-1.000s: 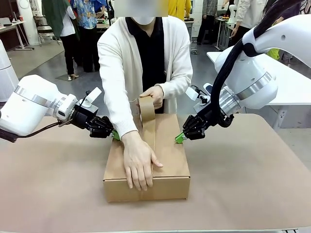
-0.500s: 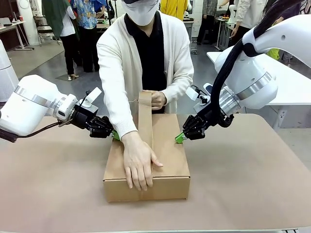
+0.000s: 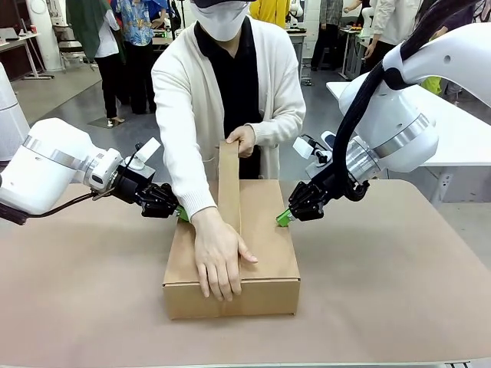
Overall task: Wrap the clocks to prevent damage.
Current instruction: After the human seals the box with tape, release both hands from the side flaps of the Package Box.
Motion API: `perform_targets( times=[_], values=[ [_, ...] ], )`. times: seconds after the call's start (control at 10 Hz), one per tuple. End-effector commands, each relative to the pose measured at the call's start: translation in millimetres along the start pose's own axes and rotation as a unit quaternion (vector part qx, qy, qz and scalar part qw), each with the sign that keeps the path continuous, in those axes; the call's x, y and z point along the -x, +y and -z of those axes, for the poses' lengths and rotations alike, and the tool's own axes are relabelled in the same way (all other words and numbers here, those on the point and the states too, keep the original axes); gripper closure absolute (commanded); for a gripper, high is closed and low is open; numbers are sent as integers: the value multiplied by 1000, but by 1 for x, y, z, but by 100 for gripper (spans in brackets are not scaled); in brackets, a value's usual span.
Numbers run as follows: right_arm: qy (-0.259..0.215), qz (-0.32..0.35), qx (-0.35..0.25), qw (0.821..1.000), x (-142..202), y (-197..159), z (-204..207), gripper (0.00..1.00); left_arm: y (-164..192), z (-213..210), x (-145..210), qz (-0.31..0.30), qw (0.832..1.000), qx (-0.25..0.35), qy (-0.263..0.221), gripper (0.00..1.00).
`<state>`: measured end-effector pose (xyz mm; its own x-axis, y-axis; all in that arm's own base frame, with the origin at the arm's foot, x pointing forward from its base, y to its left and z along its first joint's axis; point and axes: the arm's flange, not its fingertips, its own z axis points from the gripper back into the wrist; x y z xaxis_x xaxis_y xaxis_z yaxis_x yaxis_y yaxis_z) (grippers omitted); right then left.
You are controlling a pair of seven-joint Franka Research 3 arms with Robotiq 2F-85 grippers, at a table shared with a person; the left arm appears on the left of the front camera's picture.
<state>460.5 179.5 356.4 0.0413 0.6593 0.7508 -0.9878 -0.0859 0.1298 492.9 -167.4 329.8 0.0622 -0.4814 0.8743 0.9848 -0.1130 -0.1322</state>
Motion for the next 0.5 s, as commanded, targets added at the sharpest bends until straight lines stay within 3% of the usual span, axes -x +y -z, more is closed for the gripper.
perform_targets(
  times=[0.0, 0.4],
  values=[
    [-2, 6, 2, 1000, 2, 1, 4, 99, 0, 2, 4, 2, 1000, 0, 2, 100],
    [-2, 6, 2, 1000, 2, 1, 4, 99, 0, 2, 4, 2, 1000, 0, 2, 100]
  ],
)
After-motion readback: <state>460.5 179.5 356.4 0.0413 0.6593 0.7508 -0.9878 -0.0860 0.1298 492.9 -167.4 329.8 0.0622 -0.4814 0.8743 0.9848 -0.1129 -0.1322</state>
